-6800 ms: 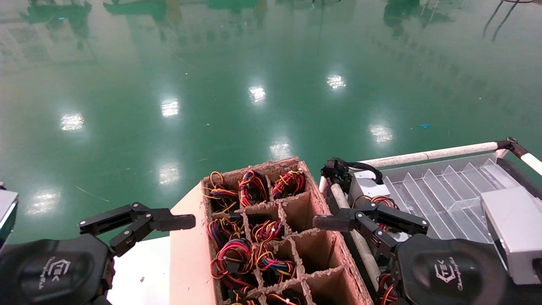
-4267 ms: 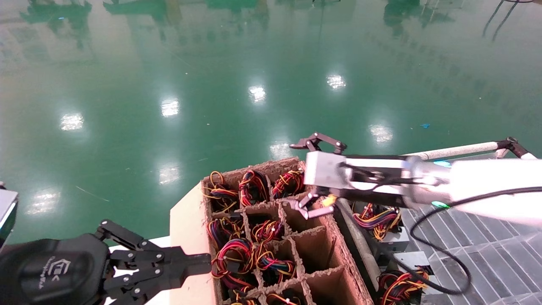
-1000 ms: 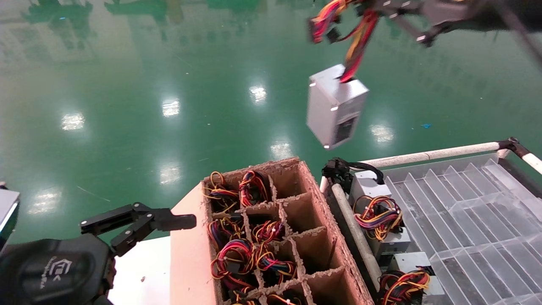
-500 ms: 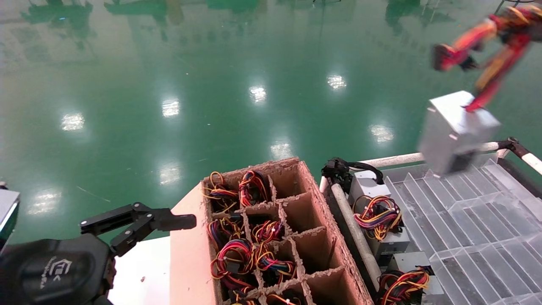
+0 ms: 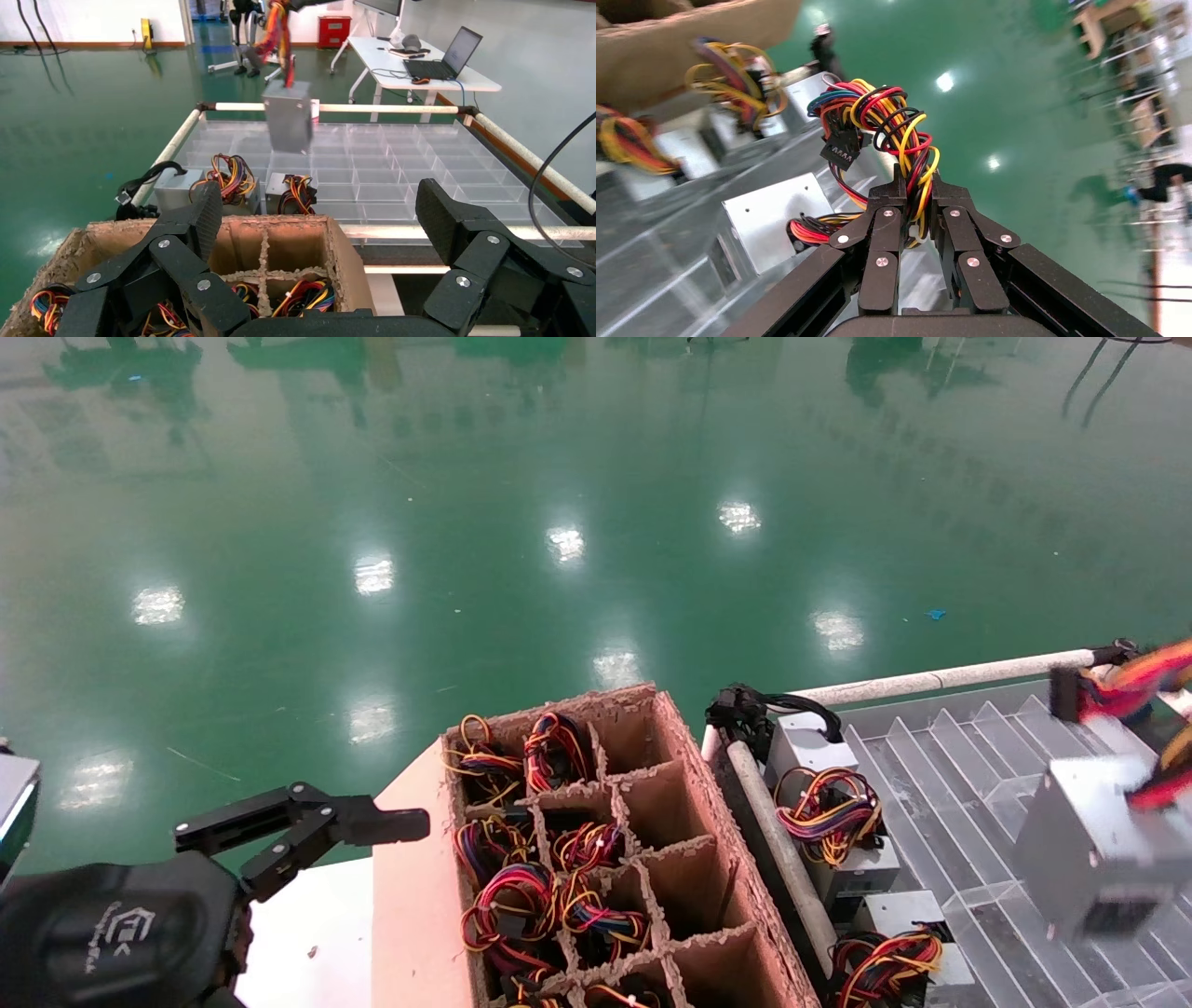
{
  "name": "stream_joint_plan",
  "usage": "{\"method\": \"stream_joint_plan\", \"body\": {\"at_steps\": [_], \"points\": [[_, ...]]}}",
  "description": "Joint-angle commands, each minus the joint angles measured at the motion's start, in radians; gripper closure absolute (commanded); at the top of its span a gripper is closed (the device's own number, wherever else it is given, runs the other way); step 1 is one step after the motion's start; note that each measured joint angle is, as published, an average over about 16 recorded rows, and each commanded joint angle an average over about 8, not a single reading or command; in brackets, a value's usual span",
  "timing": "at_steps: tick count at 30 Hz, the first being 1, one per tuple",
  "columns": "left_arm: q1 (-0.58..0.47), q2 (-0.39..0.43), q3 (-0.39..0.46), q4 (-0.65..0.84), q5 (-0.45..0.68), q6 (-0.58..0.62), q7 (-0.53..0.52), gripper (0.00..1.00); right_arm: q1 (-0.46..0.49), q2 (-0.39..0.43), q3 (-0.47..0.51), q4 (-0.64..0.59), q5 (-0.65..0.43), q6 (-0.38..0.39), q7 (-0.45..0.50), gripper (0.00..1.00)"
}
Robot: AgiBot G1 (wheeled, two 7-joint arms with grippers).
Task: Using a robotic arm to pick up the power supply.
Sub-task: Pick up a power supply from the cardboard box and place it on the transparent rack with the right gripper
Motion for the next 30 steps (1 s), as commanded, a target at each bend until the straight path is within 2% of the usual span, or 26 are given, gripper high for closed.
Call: {"method": "stream_joint_plan", "body": {"at_steps": [1, 14, 24, 30], "points": [[0.000, 0.000, 0.000, 0.000, 0.000, 0.000, 0.000, 0.00, -0.036, 0.034, 0.000, -0.001, 0.034, -0.002, 0.000, 1.00], [0.000, 0.000, 0.001, 0.000, 0.000, 0.000, 0.000, 0.00, -0.147, 0.185, -0.091, -0.001, 0.233, 0.028, -0.015, 1.00], [0.000, 0.000, 0.001, 0.000, -0.001, 0.000, 0.000, 0.00, -0.143, 0.295, -0.226, -0.002, 0.381, 0.037, -0.060, 1.00], [0.000, 0.000, 0.001, 0.000, -0.001, 0.000, 0.001, 0.00, -0.135, 0.328, -0.306, 0.001, 0.430, 0.041, -0.098, 1.00]]}}
